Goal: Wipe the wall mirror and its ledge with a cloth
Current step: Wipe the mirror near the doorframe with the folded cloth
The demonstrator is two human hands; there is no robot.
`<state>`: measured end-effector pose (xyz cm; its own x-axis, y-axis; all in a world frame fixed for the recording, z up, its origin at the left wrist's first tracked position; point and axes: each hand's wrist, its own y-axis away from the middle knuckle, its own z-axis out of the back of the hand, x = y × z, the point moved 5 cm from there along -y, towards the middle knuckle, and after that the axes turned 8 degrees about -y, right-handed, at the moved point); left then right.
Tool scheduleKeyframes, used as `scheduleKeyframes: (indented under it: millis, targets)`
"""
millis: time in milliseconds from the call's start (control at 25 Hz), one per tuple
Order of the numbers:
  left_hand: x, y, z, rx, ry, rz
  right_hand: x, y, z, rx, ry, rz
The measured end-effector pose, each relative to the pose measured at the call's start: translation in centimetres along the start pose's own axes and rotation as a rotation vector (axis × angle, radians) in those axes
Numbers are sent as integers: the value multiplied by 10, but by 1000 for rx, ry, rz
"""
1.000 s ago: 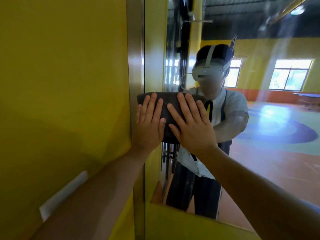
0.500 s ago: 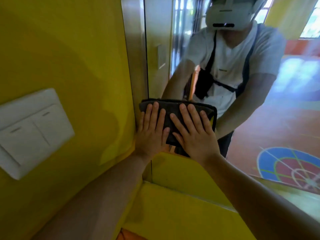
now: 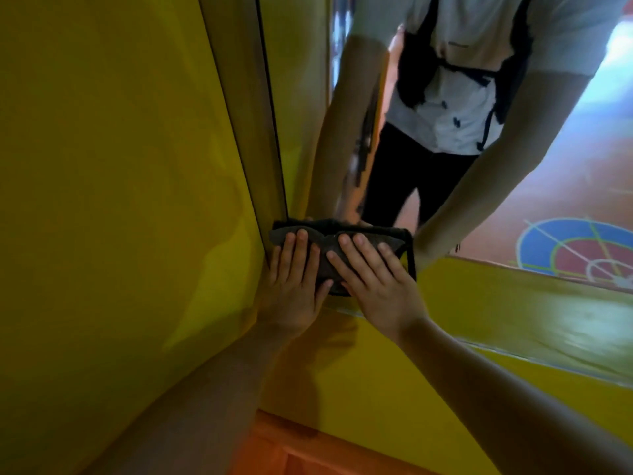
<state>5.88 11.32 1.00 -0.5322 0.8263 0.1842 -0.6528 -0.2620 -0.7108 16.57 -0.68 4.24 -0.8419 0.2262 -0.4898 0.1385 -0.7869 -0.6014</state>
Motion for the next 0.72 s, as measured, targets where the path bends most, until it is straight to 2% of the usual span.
scheduleKeyframes:
  millis: [160,280,480,720]
  targets:
    - [-14,58,-37,73,63,34,34,41,-41,94,12,81]
    - [-16,93,-45,258,90,-11,57,67,-58,197,-14,138]
    - [-24,107,-45,385,110,-43,65,74,-58,293,-142,82]
    - [-62,107,-47,331,216,-78,37,112,-47,371,-90,67]
